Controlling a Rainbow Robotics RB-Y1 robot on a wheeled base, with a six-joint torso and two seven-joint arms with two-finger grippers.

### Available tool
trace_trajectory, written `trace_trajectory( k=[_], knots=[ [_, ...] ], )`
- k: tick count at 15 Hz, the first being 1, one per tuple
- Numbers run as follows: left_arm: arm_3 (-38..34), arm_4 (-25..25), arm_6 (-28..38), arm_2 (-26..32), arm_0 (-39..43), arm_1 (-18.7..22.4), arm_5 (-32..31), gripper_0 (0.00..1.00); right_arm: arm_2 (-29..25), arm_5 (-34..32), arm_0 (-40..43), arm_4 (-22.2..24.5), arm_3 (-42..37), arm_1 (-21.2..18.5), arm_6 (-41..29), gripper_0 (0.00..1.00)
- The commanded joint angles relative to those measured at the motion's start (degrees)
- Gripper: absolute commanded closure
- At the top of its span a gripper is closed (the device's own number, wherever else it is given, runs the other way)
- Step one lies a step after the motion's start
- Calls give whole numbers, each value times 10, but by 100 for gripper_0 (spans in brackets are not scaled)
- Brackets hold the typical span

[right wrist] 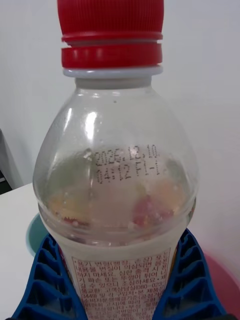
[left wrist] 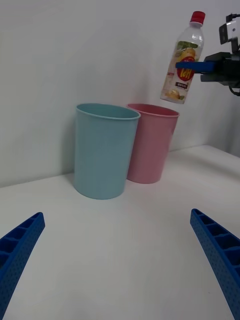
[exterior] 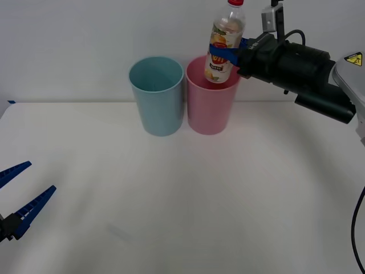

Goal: Grasp the object on the table and drop it into the matching bin: aluminum can to the light blue bin, PET bottle to the pink bin.

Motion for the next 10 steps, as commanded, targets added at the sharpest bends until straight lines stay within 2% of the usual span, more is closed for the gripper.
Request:
trace_trajectory(
  k=[1, 6, 10],
  knots=[
    [0, 0, 0, 0, 0, 0, 0, 0, -1, 0, -38, 20, 64, 30, 4, 100],
    [0, 0, 0, 0, 0, 0, 0, 0, 0, 3, -92, 32, 155, 59, 20, 100],
    [0, 0, 0, 0, 0, 0, 0, 0, -1, 12, -96, 32, 161, 61, 25, 97]
  ],
)
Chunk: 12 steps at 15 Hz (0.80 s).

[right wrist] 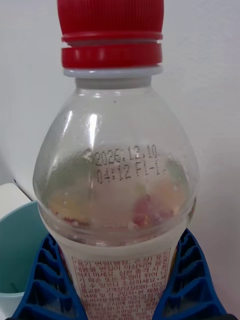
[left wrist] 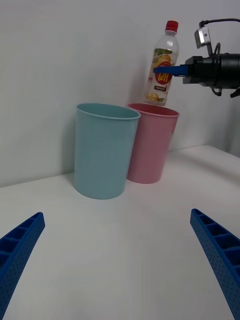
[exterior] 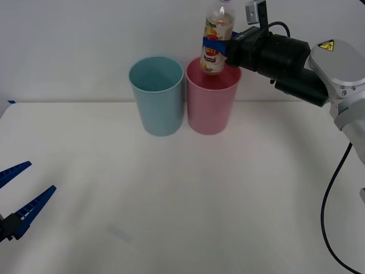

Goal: Grasp the object on the table and drop it into the matching bin: aluminum can to the light blue bin, PET bottle to the pink bin.

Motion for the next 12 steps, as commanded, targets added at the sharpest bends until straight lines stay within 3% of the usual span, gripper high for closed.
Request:
trace_trajectory(
  k=[1, 2, 3, 4, 8, 12],
  knots=[
    [0, 0, 0, 0, 0, 0, 0, 0, 0, 1, 0, -1, 0, 0, 2, 91],
    [0, 0, 0, 0, 0, 0, 0, 0, -1, 1, 0, 0, 0, 0, 2, 80],
    [0, 0, 0, 0, 0, 0, 0, 0, -1, 1, 0, 0, 0, 0, 2, 34],
    [0, 0, 0, 0, 0, 0, 0, 0, -1, 1, 0, 0, 0, 0, 2, 0],
    [0, 0, 0, 0, 0, 0, 0, 0, -1, -7, 8, -17, -4, -1, 6, 0],
    [0, 0, 0, 0, 0, 0, 0, 0, -18, -7, 63, -20, -84, -14, 2, 0]
  ],
)
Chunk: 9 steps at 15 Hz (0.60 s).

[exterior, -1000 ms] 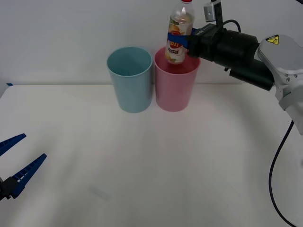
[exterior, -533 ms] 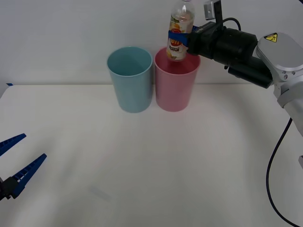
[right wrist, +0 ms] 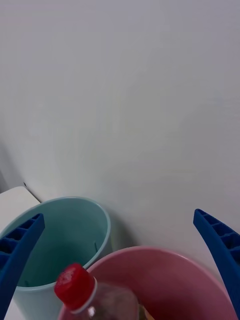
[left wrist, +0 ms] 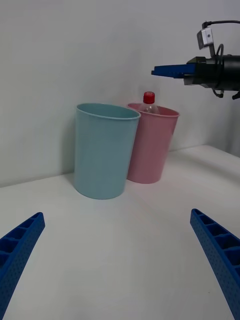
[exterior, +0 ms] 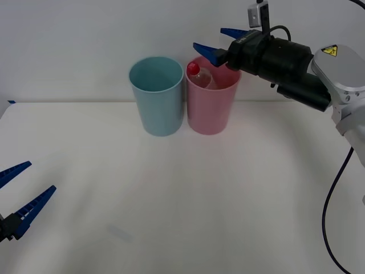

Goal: Grasp the object on the table and drop it into the matching bin: aluminum can to the light blue bin, PET bottle to the pink bin.

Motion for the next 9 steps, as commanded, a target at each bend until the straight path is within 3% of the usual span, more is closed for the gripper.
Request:
trace_trajectory(
  k=[1, 9],
  knots=[
    [0, 0, 0, 0, 0, 0, 0, 0, -15, 0, 57, -1, -78, -13, -4, 0],
    [0, 0, 0, 0, 0, 0, 0, 0, -71, -3, 289, -30, -339, -70, -3, 0]
  ],
)
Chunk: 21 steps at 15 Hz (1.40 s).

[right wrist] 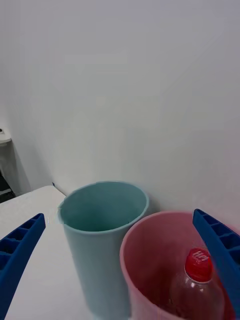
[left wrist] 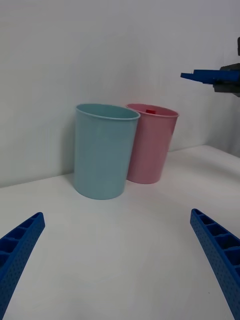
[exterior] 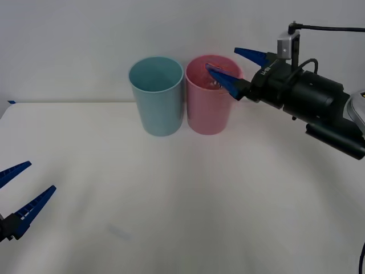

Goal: Grasp the object on the table and drop it into the matching bin: aluminum can to the light blue bin, PET bottle to the pink bin.

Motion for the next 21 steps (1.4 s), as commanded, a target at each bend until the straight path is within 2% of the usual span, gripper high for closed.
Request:
trace_trajectory(
  k=[1, 8, 13, 15, 21],
  knots=[
    [0, 0, 0, 0, 0, 0, 0, 0, -21, 0, 85, -13, -78, -24, 7, 0],
    [0, 0, 0, 0, 0, 0, 0, 0, -117, -79, 246, -14, -173, -22, 43, 0],
    [0, 0, 0, 0, 0, 0, 0, 0, -217, -194, 344, -13, -189, 26, 120, 0],
    [0, 0, 0, 0, 0, 0, 0, 0, -249, -235, 375, -13, -189, 42, 126, 0],
    [0, 0, 0, 0, 0, 0, 0, 0, -338, -301, 466, -12, -190, 92, 148, 0]
  ],
)
